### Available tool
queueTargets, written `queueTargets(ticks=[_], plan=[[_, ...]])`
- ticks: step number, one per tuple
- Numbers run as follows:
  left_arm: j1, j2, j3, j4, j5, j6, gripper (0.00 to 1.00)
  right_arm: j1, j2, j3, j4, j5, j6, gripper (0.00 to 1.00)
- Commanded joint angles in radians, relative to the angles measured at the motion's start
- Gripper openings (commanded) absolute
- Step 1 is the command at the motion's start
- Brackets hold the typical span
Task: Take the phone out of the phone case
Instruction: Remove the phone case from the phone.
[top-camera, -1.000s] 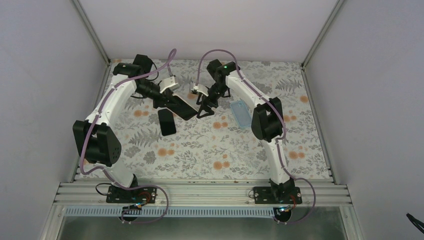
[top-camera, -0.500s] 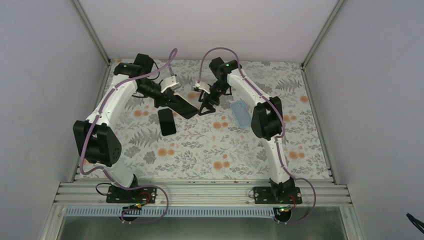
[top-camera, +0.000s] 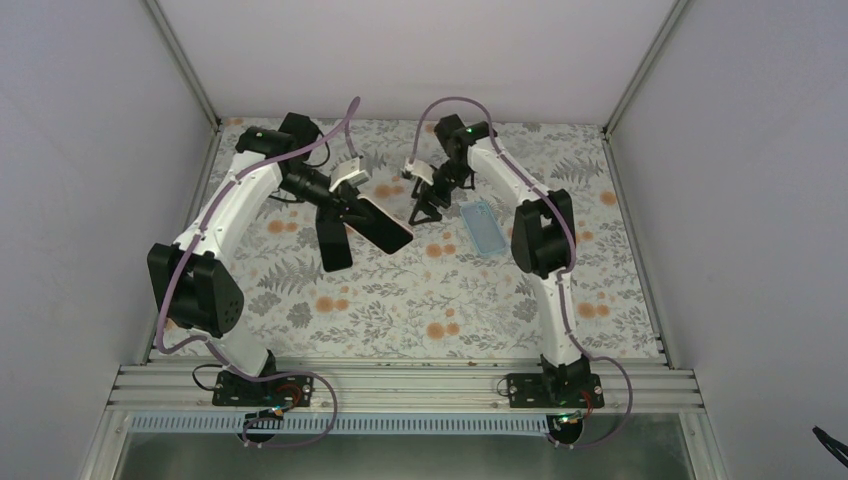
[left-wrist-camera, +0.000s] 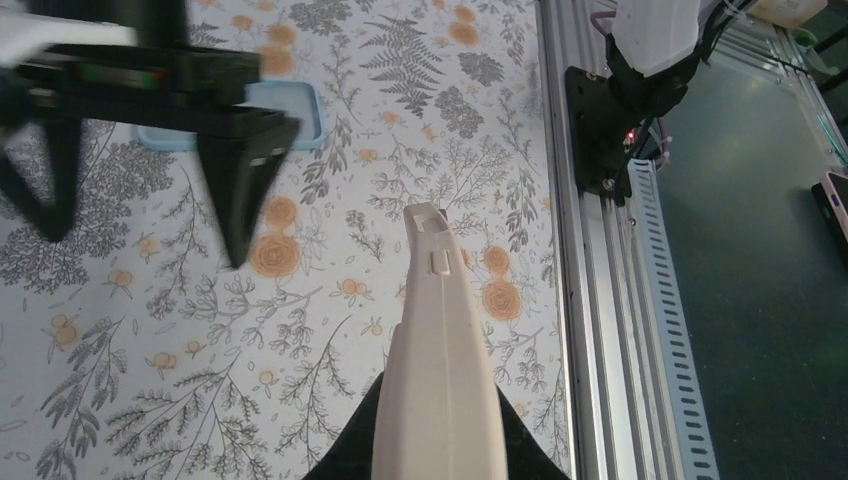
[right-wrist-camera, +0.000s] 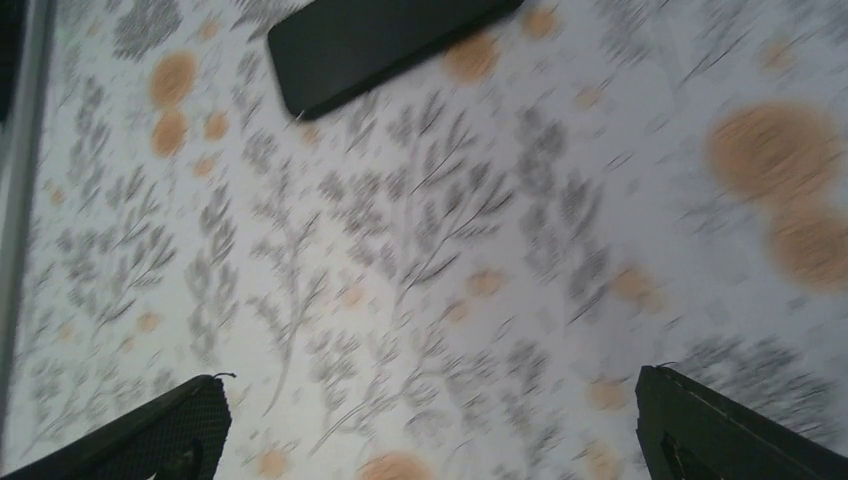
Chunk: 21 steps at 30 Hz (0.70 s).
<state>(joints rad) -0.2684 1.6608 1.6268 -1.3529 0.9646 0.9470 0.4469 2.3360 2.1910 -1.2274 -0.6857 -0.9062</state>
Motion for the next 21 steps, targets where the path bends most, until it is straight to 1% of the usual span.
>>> queueTargets(ticks=[1, 3, 6, 10, 14, 21], plan=[[0.005, -0.020, 0.029, -0.006, 0.028, 0.017, 0.02, -0.021, -0.179, -0.208, -0.044, -0.040, -0.081, 1.00], [0.006, -0.022, 0.034, -0.006, 0.013, 0.015, 0.02, -0.020, -0.272, -0.337, -0.016, -0.045, -0.096, 1.00], [0.006, -0.017, 0.032, -0.005, 0.005, 0.016, 0.02, -0.008, -0.357, -0.426, -0.002, -0.076, -0.090, 1.00], [0.005, -0.003, 0.030, -0.005, 0.003, 0.018, 0.02, 0.003, -0.393, -0.444, -0.016, -0.136, -0.082, 1.00], [0.005, 0.001, 0.027, -0.005, 0.008, 0.018, 0.02, 0.004, -0.418, -0.477, 0.043, -0.146, -0.047, 1.00], [0.005, 0.005, 0.029, -0.005, 0.014, 0.015, 0.02, 0.007, -0.386, -0.439, 0.053, -0.178, -0.028, 0.98]])
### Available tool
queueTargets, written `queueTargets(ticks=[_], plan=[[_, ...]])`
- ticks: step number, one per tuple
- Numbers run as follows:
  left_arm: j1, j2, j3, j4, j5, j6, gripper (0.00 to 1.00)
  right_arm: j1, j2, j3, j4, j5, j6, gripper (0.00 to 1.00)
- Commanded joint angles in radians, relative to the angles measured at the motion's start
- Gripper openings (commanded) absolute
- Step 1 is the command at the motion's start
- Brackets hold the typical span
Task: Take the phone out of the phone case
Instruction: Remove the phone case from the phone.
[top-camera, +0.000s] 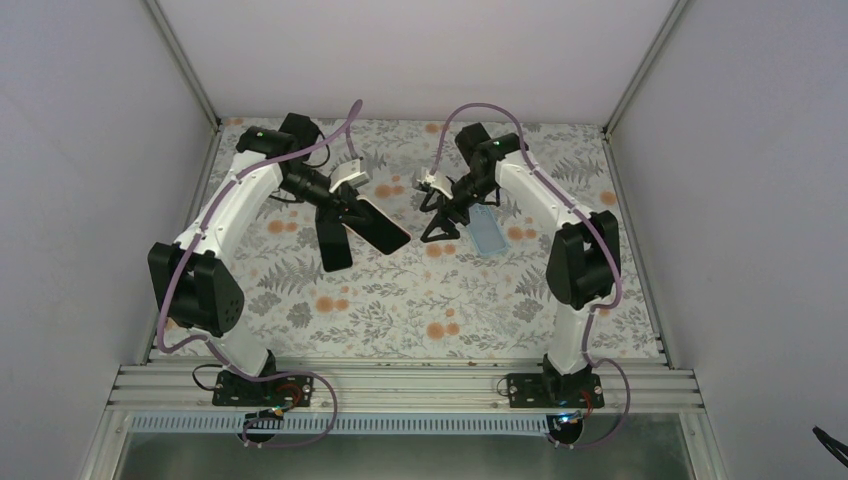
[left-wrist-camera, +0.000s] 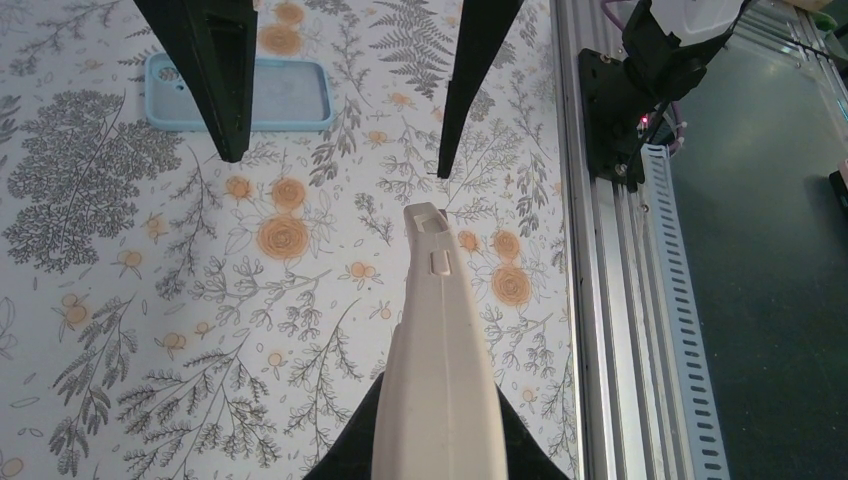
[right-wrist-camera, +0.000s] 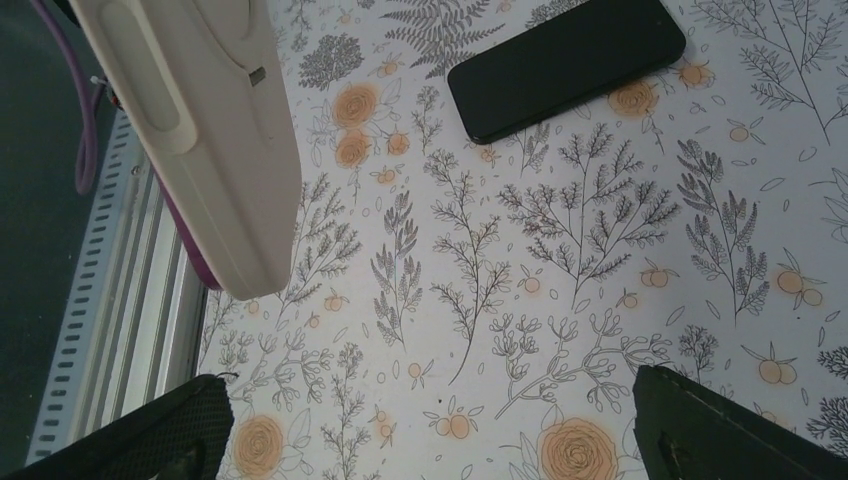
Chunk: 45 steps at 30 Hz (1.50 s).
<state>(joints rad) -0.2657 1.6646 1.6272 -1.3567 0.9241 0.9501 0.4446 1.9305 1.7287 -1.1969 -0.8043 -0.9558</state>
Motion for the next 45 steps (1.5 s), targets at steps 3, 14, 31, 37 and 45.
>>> queueTargets(ticks=[3, 14, 31, 37, 45], plan=[[0.003, 0.009, 0.025, -0.001, 0.056, 0.014, 0.02, 0.011, 0.034, 0.045, 0.024, -0.074, 0.030, 0.98], [0.003, 0.030, 0.035, -0.001, 0.065, 0.018, 0.02, 0.030, 0.067, 0.085, -0.003, -0.079, 0.025, 0.97], [0.002, 0.038, 0.055, -0.001, 0.072, 0.009, 0.02, 0.033, 0.087, 0.080, 0.000, -0.081, 0.023, 0.96], [0.002, 0.038, 0.053, -0.001, 0.077, 0.008, 0.02, 0.034, 0.093, 0.084, 0.015, -0.080, 0.035, 0.95], [0.002, 0.026, 0.052, -0.002, 0.105, 0.007, 0.02, 0.035, 0.106, 0.081, 0.135, 0.000, 0.143, 0.93]])
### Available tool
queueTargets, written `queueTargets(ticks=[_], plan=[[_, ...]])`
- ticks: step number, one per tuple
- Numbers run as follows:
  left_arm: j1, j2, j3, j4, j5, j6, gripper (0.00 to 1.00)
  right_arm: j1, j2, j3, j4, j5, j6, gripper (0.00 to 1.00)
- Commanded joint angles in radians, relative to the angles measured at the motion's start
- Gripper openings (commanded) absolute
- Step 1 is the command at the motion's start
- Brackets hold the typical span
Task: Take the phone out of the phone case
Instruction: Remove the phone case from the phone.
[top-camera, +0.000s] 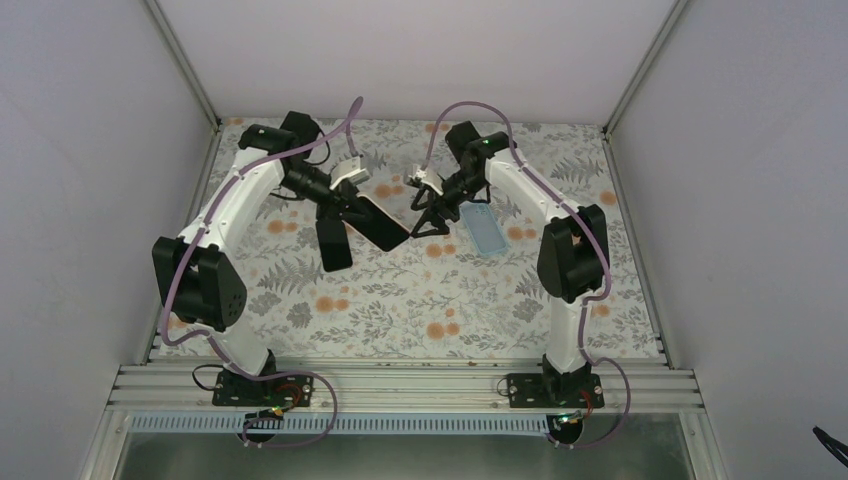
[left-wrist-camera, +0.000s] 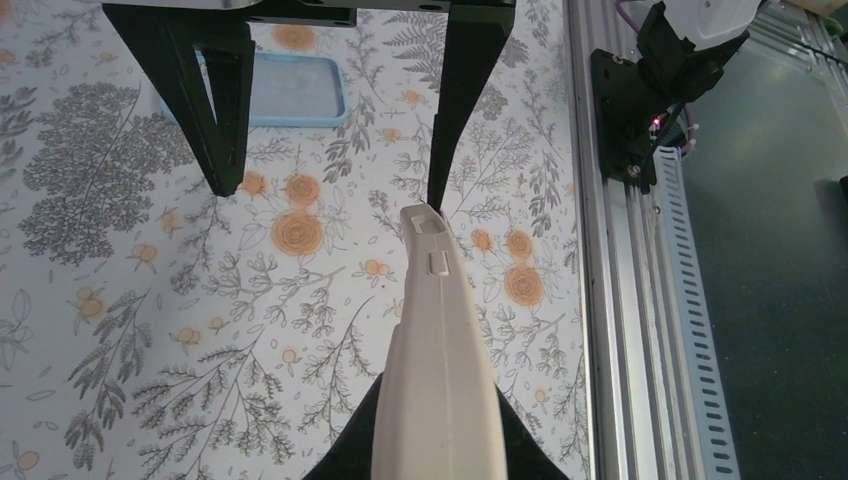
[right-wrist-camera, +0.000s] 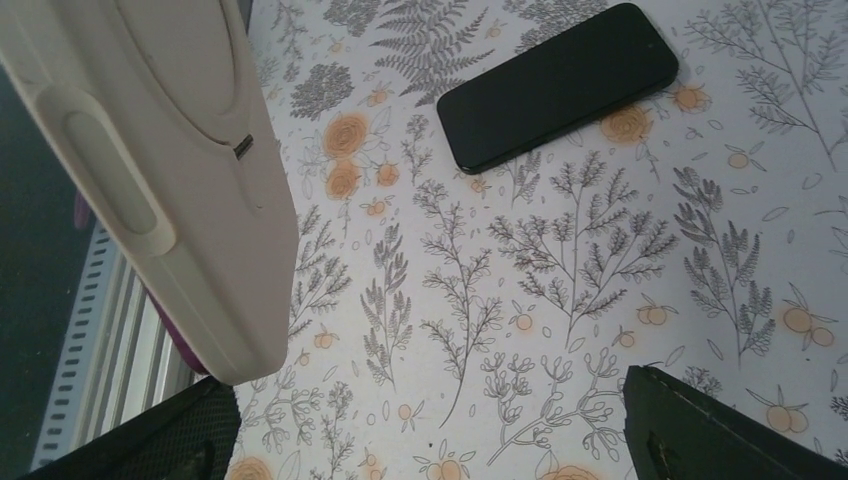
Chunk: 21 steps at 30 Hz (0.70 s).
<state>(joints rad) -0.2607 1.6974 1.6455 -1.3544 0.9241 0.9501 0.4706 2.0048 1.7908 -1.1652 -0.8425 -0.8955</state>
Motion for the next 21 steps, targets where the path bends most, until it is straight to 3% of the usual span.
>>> queueTargets(ticks=[1, 21], plan=[[-0.002, -0.008, 0.033, -0.004, 0.110, 0.006, 0.02, 0.009, 0.033, 0.018, 0.128, 0.057, 0.106, 0.93], [-0.003, -0.021, 0.042, -0.005, 0.207, 0.030, 0.02, 0.013, 0.040, 0.078, 0.384, 0.185, 0.322, 0.96]])
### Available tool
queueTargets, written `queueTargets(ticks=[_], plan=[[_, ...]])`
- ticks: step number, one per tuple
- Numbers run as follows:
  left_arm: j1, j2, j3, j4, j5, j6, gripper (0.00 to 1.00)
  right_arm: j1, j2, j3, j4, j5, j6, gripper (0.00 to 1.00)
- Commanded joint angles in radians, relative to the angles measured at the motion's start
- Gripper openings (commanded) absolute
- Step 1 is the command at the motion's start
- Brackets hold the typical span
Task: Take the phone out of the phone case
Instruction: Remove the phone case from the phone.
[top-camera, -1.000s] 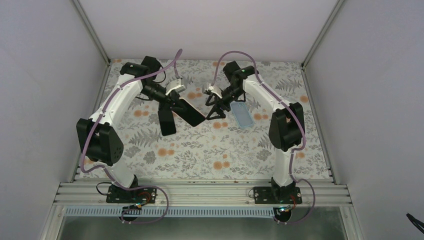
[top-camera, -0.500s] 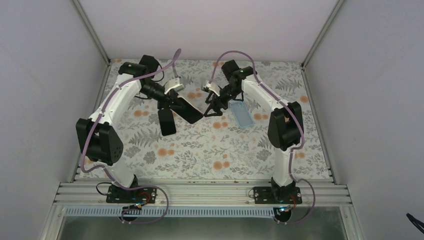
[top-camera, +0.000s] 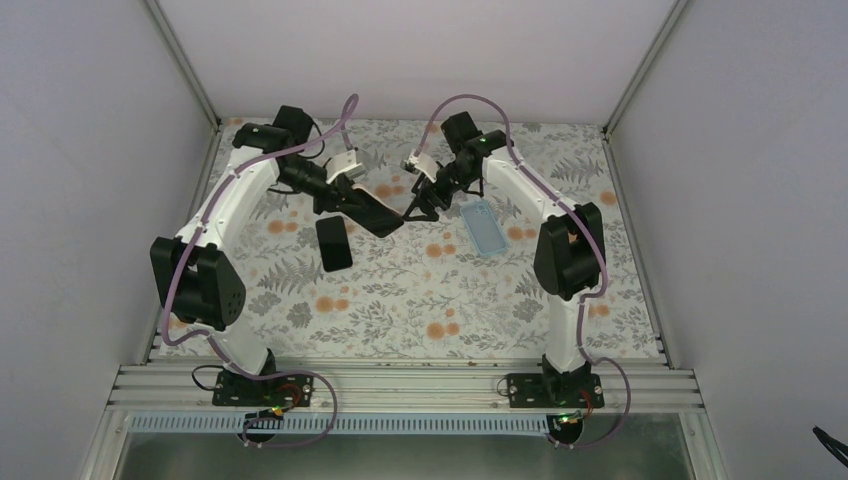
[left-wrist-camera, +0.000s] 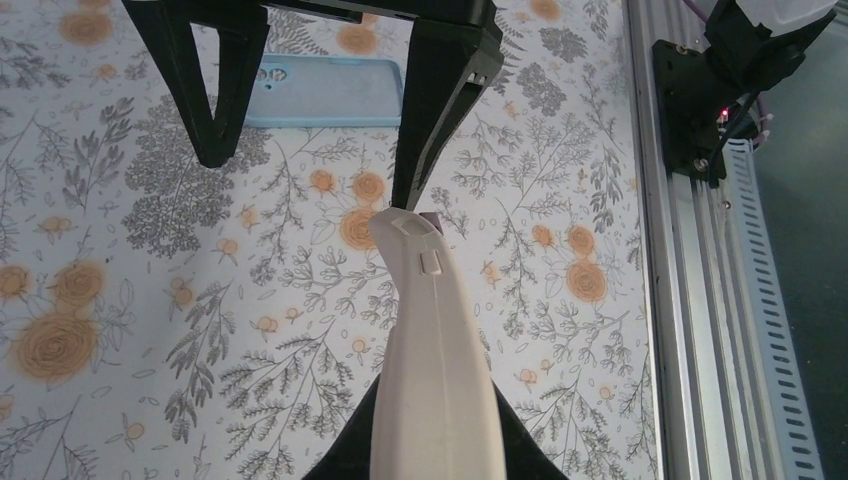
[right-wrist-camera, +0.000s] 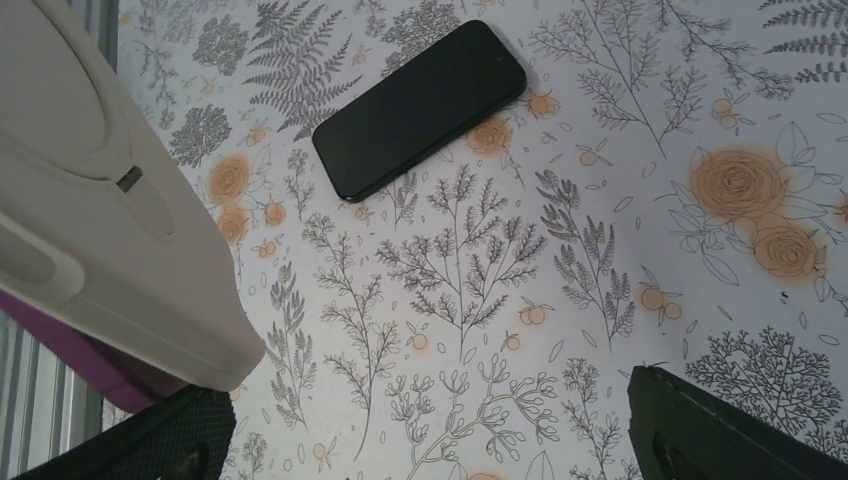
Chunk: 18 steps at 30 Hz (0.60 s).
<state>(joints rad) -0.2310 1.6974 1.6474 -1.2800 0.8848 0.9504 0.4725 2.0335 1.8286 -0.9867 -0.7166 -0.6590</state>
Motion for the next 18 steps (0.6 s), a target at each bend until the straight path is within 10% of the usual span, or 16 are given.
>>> queueTargets(ticks=[1, 18], plan=[[-0.032, -0.021, 0.045, -0.079, 0.251, 0.029, 0.02, 0.011, 0.014, 0.044, 0.207, 0.050, 0.086, 0.96], [0.007, 0.055, 0.147, -0.078, 0.391, 0.064, 0.02, 0.047, -0.042, -0.034, 0.264, -0.152, 0.092, 0.99]])
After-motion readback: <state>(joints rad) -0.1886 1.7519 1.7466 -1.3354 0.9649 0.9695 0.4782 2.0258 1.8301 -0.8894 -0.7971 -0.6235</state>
